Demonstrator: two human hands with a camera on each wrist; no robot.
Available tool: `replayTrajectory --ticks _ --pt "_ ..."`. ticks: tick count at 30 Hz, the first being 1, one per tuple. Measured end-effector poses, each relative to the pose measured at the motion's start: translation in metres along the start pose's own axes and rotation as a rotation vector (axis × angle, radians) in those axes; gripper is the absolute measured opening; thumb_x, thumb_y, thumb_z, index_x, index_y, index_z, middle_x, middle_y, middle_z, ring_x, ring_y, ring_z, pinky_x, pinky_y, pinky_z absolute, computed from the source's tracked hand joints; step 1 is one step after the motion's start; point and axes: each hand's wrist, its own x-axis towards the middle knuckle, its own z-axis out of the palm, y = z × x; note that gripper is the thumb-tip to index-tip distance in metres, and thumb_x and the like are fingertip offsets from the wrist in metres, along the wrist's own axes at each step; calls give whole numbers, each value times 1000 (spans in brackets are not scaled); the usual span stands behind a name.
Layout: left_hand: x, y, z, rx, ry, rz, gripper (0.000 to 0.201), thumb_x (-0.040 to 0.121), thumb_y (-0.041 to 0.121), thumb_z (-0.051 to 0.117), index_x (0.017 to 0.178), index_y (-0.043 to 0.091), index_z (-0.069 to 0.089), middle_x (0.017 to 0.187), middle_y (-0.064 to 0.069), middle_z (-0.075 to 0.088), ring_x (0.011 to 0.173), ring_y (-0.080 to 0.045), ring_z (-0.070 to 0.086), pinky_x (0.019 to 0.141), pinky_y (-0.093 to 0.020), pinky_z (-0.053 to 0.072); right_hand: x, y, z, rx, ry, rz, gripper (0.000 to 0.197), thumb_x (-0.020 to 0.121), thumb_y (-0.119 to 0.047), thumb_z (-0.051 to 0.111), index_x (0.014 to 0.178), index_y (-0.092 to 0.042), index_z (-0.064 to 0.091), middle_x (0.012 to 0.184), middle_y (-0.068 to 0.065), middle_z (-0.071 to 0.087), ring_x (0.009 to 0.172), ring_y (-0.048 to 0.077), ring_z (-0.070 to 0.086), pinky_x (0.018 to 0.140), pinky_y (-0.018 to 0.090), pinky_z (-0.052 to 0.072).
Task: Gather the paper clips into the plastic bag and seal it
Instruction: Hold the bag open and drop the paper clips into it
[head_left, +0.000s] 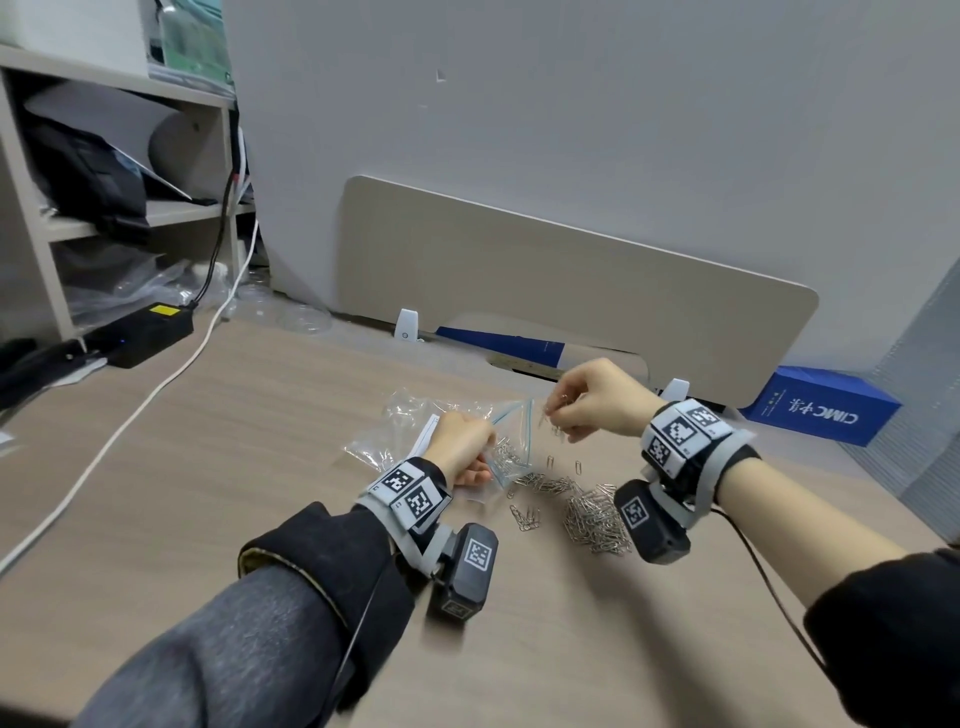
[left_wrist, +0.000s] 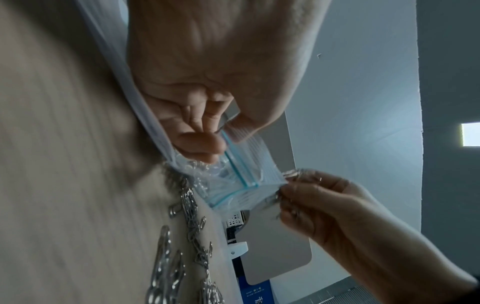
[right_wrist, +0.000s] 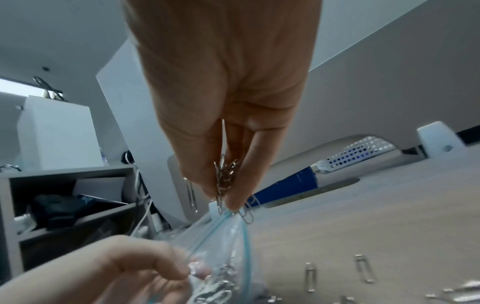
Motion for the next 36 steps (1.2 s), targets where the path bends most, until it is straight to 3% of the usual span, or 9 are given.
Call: replayTrajectory --ticks 4,7,12,16,19,22,24,29,36 --pt "-1 1 0 6 -28 -15 5 84 3 52 85 3 57 60 -10 48 36 -16 45 33 -16 39 12 -19 20 -18 -48 -48 4 83 0 70 87 -1 70 77 10 70 61 15 69 63 29 61" --pt "-1 1 -1 -6 -32 -22 7 83 2 52 86 2 59 60 -11 49 34 -15 45 35 -18 42 15 -19 36 -122 -111 -48 8 83 -1 69 89 -7 71 84 6 69 71 17 69 66 31 62" --pt "-1 1 -1 -30 -43 -50 17 79 -3 47 90 -1 59 62 -12 48 37 -17 45 41 -25 50 7 -12 28 -138 -63 -21 10 87 -3 62 88 -8 70 84 8 70 74 16 68 63 30 62" --pt "2 0 -1 -41 -25 -36 18 80 -5 45 93 -3 59 69 -12 49 38 -17 44 34 -18 41 0 1 18 -138 95 164 14 92 -10 55 97 -2 65 86 15 69 67 21 68 59 33 61" --pt "5 1 -3 -106 2 -44 25 78 -8 41 96 -6 59 71 -14 48 40 -18 43 36 -19 41 -5 8 24 -89 -34 354 26 95 -24 56 109 -1 58 90 14 69 64 23 66 55 32 59" --pt "6 2 -6 -159 12 -57 23 78 -7 41 92 -2 59 75 -17 52 46 -20 44 38 -19 42 -6 5 34 -31 -166 433 30 95 -27 56 99 2 65 82 13 73 56 19 66 53 27 57" --pt "5 3 -7 -175 37 -56 21 76 -6 42 86 0 59 73 -17 53 46 -20 45 39 -20 42 -3 -2 35 -24 -168 409 25 94 -20 55 90 0 70 75 11 72 53 16 63 52 24 54" --pt "11 0 -9 -95 167 119 7 78 1 50 82 6 53 60 -7 49 38 -17 45 36 -18 32 8 -18 33 -11 63 267 24 88 -14 50 70 -7 65 59 4 58 48 16 52 47 23 44" --pt "15 3 -17 -170 318 284 19 67 -3 55 76 14 57 78 -10 64 57 -21 49 51 -26 37 8 -17 37 -146 80 196 27 87 -16 48 66 -8 62 56 4 55 46 19 52 46 23 43"
